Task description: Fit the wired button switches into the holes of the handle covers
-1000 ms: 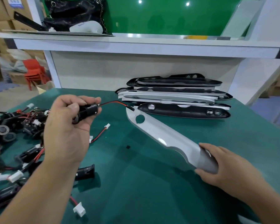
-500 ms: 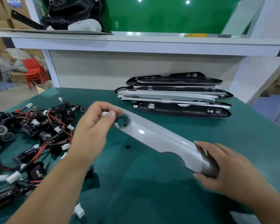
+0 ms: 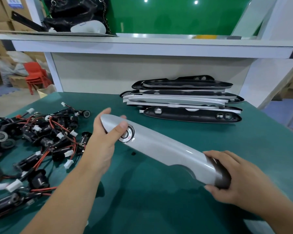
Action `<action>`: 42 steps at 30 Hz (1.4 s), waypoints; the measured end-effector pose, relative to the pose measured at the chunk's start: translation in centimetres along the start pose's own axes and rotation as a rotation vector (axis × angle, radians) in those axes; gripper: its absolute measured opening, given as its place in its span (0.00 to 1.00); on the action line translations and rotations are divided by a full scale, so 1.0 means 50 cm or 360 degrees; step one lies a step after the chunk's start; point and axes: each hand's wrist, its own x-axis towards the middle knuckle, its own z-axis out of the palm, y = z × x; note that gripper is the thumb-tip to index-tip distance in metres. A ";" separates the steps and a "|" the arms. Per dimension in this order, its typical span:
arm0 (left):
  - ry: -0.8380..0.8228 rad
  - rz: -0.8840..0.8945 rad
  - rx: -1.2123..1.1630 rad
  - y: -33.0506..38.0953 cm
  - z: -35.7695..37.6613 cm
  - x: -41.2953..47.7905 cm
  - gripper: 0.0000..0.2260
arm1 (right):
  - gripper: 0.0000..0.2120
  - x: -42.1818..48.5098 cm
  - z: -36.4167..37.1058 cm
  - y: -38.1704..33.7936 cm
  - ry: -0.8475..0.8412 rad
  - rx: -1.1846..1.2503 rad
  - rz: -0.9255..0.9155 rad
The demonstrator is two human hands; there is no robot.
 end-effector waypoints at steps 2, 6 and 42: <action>-0.0012 -0.0030 -0.0131 -0.009 0.002 0.000 0.20 | 0.35 0.000 0.013 0.005 -0.0196 0.0065 0.0017; 0.0019 -0.0059 -0.0233 -0.023 0.018 -0.005 0.08 | 0.30 0.022 0.032 -0.037 0.0010 0.0161 -0.0050; -0.0310 0.0156 -0.0248 -0.033 0.039 -0.051 0.20 | 0.22 0.147 0.059 -0.264 0.0740 0.0352 -0.0050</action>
